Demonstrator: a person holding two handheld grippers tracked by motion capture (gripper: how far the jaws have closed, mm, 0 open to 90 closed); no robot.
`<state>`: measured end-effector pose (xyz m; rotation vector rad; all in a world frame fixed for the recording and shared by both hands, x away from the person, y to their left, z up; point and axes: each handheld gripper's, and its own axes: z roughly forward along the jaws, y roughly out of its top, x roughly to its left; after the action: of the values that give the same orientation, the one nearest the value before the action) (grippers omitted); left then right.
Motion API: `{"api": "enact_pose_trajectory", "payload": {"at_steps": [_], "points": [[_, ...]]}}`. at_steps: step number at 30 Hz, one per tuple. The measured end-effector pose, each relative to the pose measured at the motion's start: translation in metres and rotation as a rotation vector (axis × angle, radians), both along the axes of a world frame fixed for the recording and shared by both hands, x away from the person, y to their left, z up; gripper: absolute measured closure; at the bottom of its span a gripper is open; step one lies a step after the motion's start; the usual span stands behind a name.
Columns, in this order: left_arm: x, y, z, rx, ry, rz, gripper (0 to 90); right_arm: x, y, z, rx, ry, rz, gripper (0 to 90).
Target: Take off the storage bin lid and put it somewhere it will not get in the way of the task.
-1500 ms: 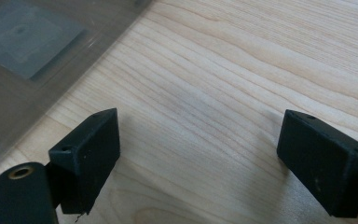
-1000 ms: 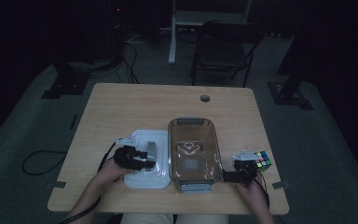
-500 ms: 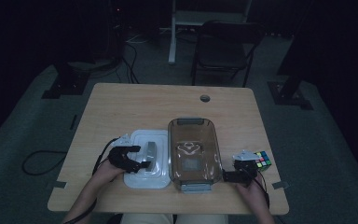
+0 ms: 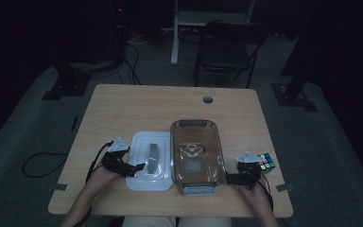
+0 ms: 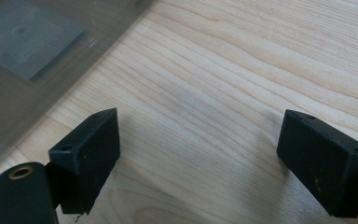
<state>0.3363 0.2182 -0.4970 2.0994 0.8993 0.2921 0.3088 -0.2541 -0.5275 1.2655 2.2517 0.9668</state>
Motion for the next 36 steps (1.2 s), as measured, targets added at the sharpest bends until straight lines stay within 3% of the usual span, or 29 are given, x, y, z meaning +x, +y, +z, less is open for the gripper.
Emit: {"api": "enact_pose_trajectory", "payload": {"at_steps": [3,6,10,11,13,17,18,19,23,25,28,31,35,36], "points": [[-0.002,0.003,-0.001,0.008,-0.003,0.03,0.5,0.0,0.0,0.0,0.0,-0.001,0.0,13.0],[-0.004,0.01,-0.003,0.034,-0.011,0.109,0.5,0.0,0.0,0.0,0.0,-0.002,0.001,13.0],[-0.005,0.021,-0.003,0.019,-0.007,0.223,0.5,0.0,0.0,0.0,0.0,-0.001,0.001,13.0],[-0.005,0.021,-0.003,0.019,-0.007,0.223,0.5,0.0,0.0,0.0,0.0,-0.001,0.001,13.0],[-0.007,0.027,-0.003,0.062,-0.011,0.301,0.5,0.0,0.0,0.0,0.0,-0.001,0.001,13.0],[-0.01,0.038,-0.006,0.075,0.0,0.416,0.5,0.0,0.0,0.0,-0.001,-0.001,0.001,13.0],[-0.01,0.038,-0.006,0.075,0.0,0.416,0.5,0.0,0.0,0.0,0.0,-0.001,0.001,13.0],[-0.011,0.044,-0.008,0.092,0.001,0.471,0.5,0.0,0.0,0.0,0.0,-0.001,0.001,13.0],[-0.015,0.055,-0.012,0.124,0.013,0.565,0.5,0.0,0.0,0.0,-0.001,-0.001,0.001,13.0],[-0.016,0.061,-0.015,0.111,0.023,0.605,0.5,0.0,0.0,0.0,-0.001,-0.001,0.001,13.0],[-0.019,0.066,-0.018,0.121,0.015,0.642,0.5,0.0,0.0,0.0,0.0,0.0,0.001,13.0],[-0.018,0.07,-0.021,0.106,0.054,0.642,0.5,0.0,0.0,0.0,0.0,-0.001,0.002,13.0],[-0.017,0.069,-0.025,0.127,0.073,0.634,0.6,0.0,0.0,0.0,-0.001,0.0,0.001,12.9],[-0.015,0.067,-0.026,0.15,0.063,0.644,0.6,0.0,0.0,0.0,-0.001,0.0,0.001,13.0]]}}
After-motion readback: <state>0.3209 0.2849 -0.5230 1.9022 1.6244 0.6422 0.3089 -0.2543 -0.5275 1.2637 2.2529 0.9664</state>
